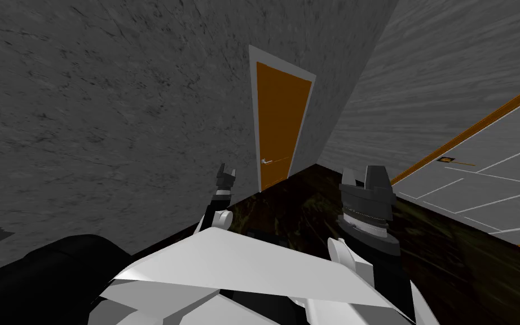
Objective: Pull the door open
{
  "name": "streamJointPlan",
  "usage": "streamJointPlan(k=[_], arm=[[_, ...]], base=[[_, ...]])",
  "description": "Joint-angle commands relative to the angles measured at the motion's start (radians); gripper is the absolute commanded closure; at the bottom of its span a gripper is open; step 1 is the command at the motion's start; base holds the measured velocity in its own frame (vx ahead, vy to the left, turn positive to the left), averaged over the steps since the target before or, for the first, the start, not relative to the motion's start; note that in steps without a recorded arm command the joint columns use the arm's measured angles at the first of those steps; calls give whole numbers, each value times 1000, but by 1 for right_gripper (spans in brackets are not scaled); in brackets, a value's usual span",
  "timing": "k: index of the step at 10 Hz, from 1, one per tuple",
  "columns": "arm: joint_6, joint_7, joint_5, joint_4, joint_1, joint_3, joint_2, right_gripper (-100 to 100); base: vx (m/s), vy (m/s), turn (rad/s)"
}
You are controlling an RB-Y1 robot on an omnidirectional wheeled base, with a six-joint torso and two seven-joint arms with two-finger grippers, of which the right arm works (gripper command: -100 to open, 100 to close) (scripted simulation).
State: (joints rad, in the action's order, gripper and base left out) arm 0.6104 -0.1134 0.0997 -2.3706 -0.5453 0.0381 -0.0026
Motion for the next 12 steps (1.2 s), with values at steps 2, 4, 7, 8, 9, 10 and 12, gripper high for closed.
streamJointPlan(k=[2, 4, 7, 8, 9, 10, 12], arm=[[7, 6, -6, 60, 23, 3, -10, -100], [12, 10, -11, 100, 39, 6, -16, -100], [21, 19, -20, 183, 71, 10, -28, -100], [25, 23, -23, 217, 84, 12, -32, -100], [29, 26, -27, 247, 97, 14, -36, -100], [33, 30, -31, 280, 111, 16, -41, -100], [38, 34, -35, 326, 126, 18, -45, -100]], base=[[-22, 3, 168], [107, -40, 88], [70, -26, 166], [55, -22, 142], [62, -29, 154], [61, -23, 192], [58, -36, 126]])
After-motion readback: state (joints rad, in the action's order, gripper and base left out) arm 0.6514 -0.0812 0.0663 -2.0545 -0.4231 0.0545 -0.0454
